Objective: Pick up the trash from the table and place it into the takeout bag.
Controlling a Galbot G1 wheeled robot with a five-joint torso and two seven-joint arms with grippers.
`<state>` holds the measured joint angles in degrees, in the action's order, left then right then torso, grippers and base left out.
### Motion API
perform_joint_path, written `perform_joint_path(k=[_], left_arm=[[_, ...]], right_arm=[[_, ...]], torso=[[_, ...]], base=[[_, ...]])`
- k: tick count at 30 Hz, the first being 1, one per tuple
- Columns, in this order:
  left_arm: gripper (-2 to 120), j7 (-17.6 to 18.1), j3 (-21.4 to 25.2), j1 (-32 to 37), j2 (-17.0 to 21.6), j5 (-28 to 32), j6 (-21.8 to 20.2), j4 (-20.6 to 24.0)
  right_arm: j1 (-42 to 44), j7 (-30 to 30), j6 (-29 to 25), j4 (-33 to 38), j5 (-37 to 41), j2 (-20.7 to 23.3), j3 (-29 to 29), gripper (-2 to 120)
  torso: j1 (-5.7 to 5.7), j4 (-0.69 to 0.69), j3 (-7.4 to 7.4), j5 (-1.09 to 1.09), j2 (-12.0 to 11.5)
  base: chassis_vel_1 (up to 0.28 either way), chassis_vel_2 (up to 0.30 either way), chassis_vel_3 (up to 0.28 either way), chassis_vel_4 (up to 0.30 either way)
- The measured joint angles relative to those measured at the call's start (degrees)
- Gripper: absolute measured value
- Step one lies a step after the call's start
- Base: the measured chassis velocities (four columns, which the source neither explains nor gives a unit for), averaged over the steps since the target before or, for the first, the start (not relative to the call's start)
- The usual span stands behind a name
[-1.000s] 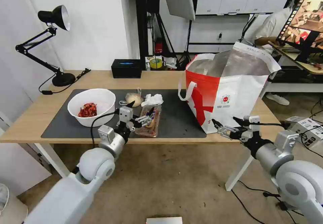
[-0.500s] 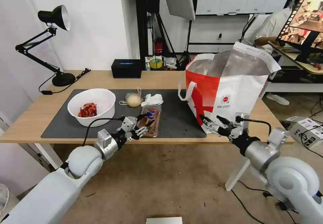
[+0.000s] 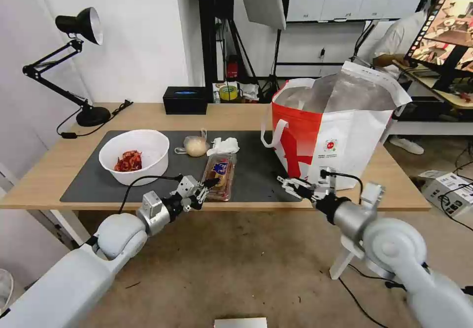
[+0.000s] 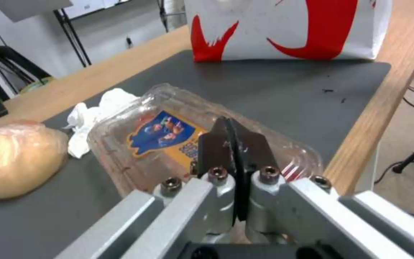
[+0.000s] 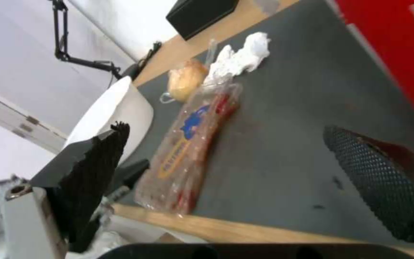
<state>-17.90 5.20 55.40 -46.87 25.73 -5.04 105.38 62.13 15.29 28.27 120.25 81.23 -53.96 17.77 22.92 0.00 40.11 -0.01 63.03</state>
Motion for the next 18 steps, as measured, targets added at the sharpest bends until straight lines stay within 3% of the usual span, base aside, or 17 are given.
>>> perform_joint_path(k=[10, 18], left_arm=[[0, -0.78, 0.05, 0.56, 0.18, -0.58, 1.33, -1.07], [0, -1.15, 0.19, 0.80, 0.27, -1.20, 1.57, -1.45]], right_arm=[[-11.46, 10.88, 2.98, -5.21, 11.56, -2.47, -5.96, 100], [-17.26, 19.78, 6.35, -8.26, 16.11, -5.56, -9.71, 100]], torso=[[0.00, 0.00, 0.00, 0.00, 0.00], [0.00, 0.00, 0.00, 0.00, 0.00]], base=[[0.000, 0.000, 0.000, 0.000], [0.000, 0.000, 0.000, 0.000]])
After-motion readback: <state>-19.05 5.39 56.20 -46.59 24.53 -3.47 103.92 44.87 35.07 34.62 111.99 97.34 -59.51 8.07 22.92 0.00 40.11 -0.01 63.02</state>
